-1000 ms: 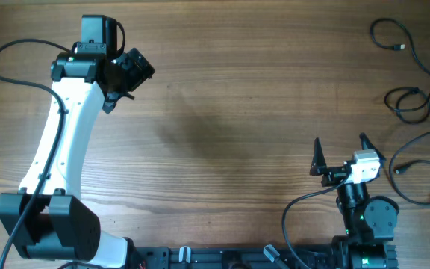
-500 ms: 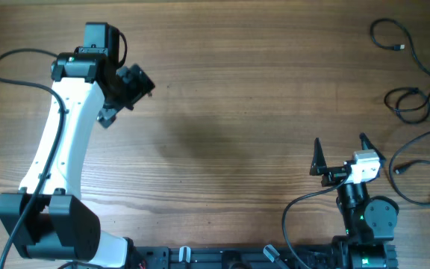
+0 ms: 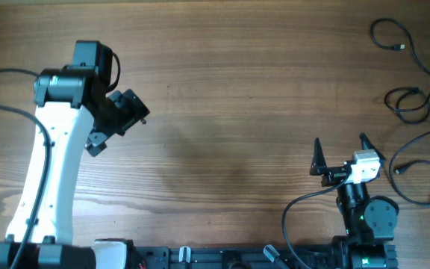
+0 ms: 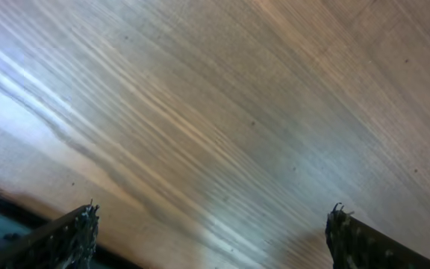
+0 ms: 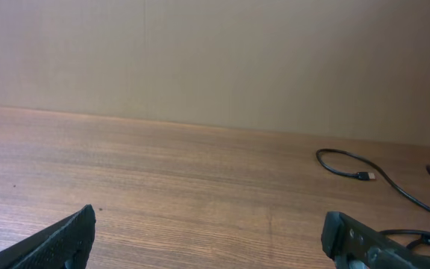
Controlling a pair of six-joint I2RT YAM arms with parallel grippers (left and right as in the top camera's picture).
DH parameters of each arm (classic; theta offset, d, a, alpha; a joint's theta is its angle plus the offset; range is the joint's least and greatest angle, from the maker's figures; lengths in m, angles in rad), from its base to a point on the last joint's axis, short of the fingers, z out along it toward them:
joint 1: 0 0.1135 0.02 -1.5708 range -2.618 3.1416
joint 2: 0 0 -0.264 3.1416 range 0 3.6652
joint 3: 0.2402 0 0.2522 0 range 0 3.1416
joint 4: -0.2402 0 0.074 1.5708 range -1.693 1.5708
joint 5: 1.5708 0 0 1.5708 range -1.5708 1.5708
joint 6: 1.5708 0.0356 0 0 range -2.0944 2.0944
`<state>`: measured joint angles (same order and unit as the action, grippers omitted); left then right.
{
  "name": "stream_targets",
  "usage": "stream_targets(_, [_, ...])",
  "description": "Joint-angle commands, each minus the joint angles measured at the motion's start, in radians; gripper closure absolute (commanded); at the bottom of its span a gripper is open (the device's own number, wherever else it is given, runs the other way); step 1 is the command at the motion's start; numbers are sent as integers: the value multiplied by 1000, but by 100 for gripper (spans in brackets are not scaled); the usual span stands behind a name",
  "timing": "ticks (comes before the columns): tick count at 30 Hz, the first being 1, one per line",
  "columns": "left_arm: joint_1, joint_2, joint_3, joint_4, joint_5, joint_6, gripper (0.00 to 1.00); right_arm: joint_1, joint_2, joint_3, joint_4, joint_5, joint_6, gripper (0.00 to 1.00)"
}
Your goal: Untangle cables
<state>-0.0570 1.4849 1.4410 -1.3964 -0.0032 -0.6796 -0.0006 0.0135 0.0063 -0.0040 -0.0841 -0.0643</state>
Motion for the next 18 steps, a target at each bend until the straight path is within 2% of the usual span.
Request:
stream_targets(1, [3, -76, -141, 85, -16, -8, 0, 0, -9, 0, 3, 18, 12, 0])
stream_targets(3, [3, -120, -243, 174, 15, 61, 0, 0, -9, 0, 3, 18, 12, 0])
stream_targets(6, [3, -190, -385, 338, 141, 276, 0, 0, -9, 0, 3, 18, 12, 0])
stream_targets(10, [3, -279, -516, 449, 164, 320, 0, 0, -9, 0, 3, 18, 12, 0])
stream_targets(13, [3, -357, -607, 546, 244, 441, 0, 0, -9, 0, 3, 18, 12, 0])
stream_targets(18, [3, -493, -774, 711, 250, 449, 0, 0, -9, 0, 3, 17, 12, 0])
